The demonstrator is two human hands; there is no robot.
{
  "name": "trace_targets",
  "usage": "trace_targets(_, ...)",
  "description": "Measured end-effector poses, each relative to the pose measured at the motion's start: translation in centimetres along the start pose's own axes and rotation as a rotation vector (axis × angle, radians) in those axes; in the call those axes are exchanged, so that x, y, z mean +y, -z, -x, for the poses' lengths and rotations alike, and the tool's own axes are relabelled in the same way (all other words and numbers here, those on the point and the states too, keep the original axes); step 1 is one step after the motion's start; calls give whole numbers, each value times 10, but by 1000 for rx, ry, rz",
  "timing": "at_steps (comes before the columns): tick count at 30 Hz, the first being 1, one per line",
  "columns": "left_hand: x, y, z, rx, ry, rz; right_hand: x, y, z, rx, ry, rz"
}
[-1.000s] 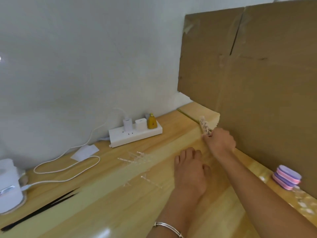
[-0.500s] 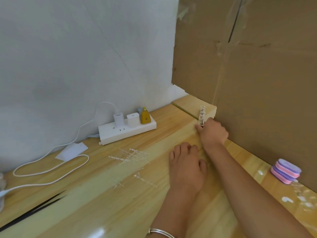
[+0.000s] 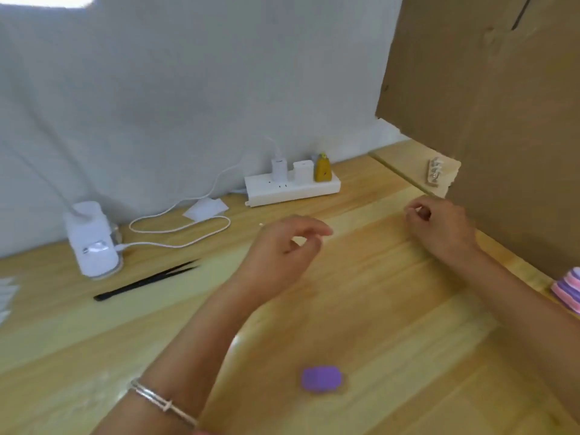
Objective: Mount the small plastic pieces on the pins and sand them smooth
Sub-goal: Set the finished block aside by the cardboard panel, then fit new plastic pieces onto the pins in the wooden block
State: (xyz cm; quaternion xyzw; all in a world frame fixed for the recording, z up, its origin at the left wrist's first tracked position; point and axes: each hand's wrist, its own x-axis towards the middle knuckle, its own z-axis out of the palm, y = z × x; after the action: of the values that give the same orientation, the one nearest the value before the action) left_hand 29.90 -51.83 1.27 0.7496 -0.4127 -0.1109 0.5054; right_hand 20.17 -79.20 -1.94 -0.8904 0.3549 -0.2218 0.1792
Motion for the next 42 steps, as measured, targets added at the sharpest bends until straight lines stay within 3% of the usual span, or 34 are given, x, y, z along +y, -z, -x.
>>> trace_targets(4, -14, 88, 100, 193, 75, -158, -52, 25, 78, -68, 291, -168)
trace_targets(7, -16, 118, 187, 278, 153, -244, -99, 36, 156, -468, 533, -399)
trace_targets(9, -15, 126, 238, 255, 196, -349, -124, 27, 196, -741, 741, -287)
trace_targets(10, -15, 130, 260, 234, 233, -381, -133, 18, 209, -791, 839, -205)
trace_targets(12, -15, 141, 300, 245, 300, -384, -144, -1, 227, -776, 990, -88)
trace_targets(15, -19, 165, 354, 440, 418, -434, -164, -13, 244, -705, 1018, -134)
trace_targets(19, -25, 201, 416, 693, 719, -810, -190, -27, 256, -562, 1148, -280)
trace_targets(21, -26, 214, 437, 662, 904, -982, -208, -36, 264, -542, 1184, -340)
trace_targets(24, -25, 227, 453, 612, 1040, -1036, -230, -63, 280, -416, 1275, -418)
trace_targets(28, -28, 228, 465, 588, 993, -1077, -247, -93, 295, -425, 1366, -392)
trace_targets(32, -33, 227, 475, 710, 842, -1268, -252, -106, 295, -515, 1347, -391)
trace_targets(38, -34, 246, 455, 615, 1196, -1389, -260, -99, 300, -513, 1337, -430)
trace_targets(42, -42, 265, 441, 623, 1268, -1329, -262, -88, 298, -529, 1352, -424)
